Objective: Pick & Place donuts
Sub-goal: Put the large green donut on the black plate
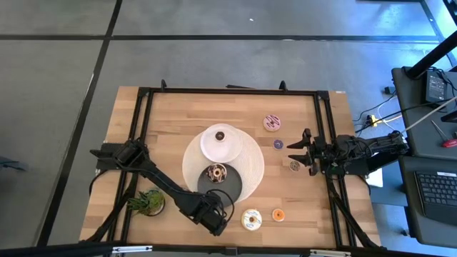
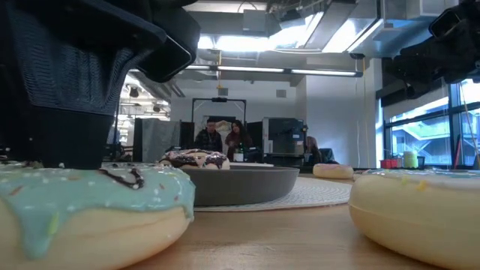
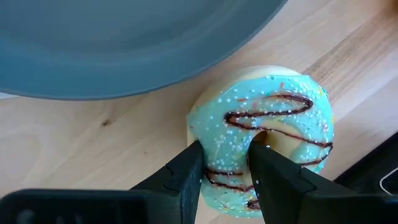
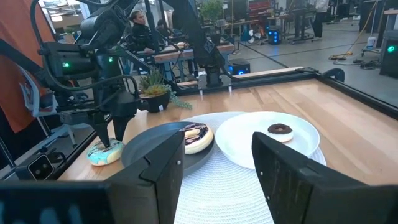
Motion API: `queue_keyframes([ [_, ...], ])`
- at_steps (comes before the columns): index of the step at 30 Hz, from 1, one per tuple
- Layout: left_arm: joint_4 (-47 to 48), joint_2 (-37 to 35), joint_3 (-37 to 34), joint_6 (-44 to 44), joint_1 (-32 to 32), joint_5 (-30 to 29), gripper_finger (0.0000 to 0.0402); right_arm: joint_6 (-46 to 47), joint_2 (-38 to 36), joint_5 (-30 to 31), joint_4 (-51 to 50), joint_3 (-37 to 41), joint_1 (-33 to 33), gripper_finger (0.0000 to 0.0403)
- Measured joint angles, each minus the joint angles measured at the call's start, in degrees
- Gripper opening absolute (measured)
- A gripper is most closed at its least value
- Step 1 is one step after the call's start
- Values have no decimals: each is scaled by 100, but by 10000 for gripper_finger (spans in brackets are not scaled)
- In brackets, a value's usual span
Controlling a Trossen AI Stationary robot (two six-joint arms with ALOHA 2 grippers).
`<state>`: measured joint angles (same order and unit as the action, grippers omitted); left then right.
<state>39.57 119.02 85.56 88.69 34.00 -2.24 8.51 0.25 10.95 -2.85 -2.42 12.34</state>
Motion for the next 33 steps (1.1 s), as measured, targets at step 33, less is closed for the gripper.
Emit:
queue_keyframes([
  [33,412,-512,-2,-1199,-749,-1284,18,0,0,-6,0,0,2,188],
])
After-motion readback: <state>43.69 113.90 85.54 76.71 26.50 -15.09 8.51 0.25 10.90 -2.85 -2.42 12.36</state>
